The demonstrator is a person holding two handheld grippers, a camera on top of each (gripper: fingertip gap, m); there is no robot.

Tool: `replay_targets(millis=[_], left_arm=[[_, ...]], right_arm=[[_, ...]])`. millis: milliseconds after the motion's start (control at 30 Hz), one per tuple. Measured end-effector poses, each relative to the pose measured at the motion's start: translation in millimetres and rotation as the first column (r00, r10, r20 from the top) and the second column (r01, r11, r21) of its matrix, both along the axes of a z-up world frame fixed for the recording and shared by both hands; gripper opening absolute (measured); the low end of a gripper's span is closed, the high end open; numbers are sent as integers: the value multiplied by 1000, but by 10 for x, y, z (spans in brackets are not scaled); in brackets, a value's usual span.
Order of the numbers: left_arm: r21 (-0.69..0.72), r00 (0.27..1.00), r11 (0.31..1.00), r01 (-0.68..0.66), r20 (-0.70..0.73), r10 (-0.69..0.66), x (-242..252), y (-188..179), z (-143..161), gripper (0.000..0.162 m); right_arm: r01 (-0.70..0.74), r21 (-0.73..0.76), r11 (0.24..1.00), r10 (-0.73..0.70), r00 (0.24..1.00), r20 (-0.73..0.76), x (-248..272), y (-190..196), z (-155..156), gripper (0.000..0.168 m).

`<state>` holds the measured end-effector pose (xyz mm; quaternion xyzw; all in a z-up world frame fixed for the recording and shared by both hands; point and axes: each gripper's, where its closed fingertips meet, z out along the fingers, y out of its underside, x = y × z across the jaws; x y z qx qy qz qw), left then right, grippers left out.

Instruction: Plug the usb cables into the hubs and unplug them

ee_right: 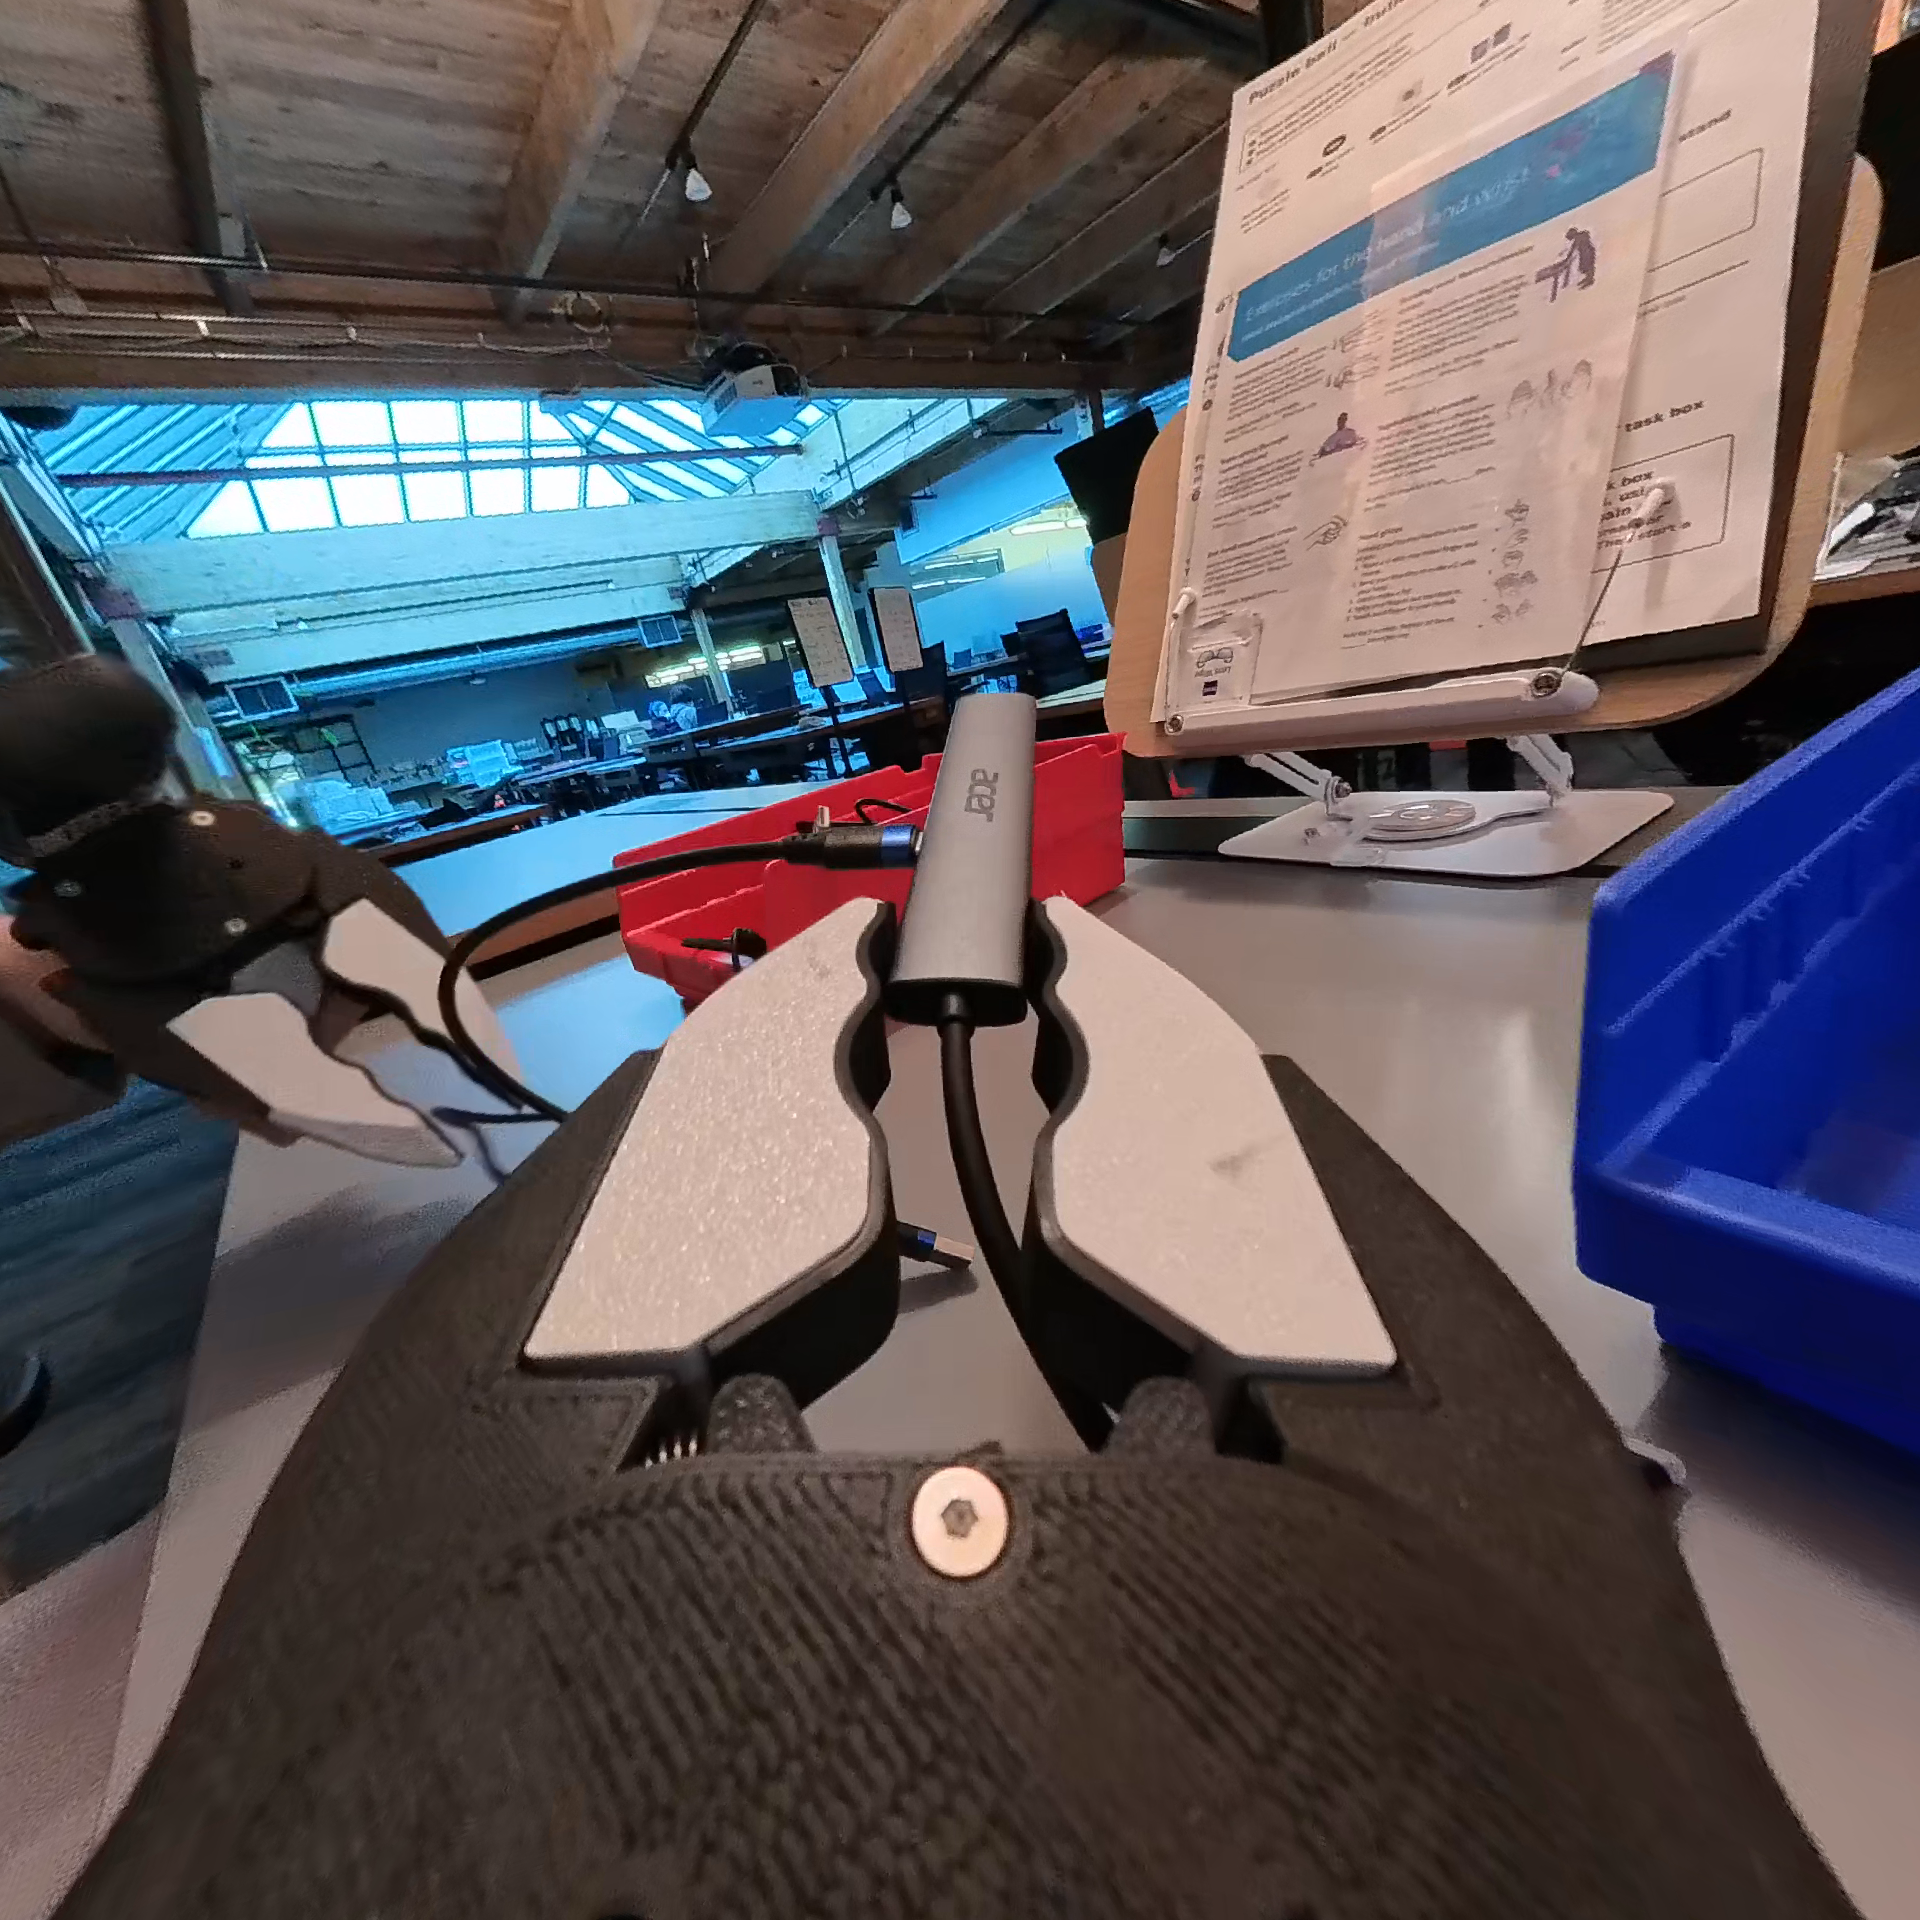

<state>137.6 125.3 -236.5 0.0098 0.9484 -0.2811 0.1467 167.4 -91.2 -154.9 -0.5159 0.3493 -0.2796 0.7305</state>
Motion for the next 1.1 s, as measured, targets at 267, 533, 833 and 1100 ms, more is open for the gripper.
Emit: replay_targets(millis=[267, 533, 833, 1100], left_arm=[[-406, 698, 571, -714, -477, 534, 740, 211, 446, 43], [-553, 711, 447, -704, -544, 446, 819, 30, 721, 51], [-464, 629, 455, -760, -348, 695, 932, 405, 663, 37], [-348, 462, 329, -878, -439, 770, 1249, 226, -19, 43]], right_arm=[[1, -17, 1000, -1, 1000, -3, 7, 21, -10, 24], [4, -13, 1000, -4, 1000, 10, -8, 12, 2, 24], [-3, -23, 1000, 4, 1000, 4, 0, 31, -6, 24], [0, -20, 1000, 0, 1000, 15, -11, 22, 6, 24]])
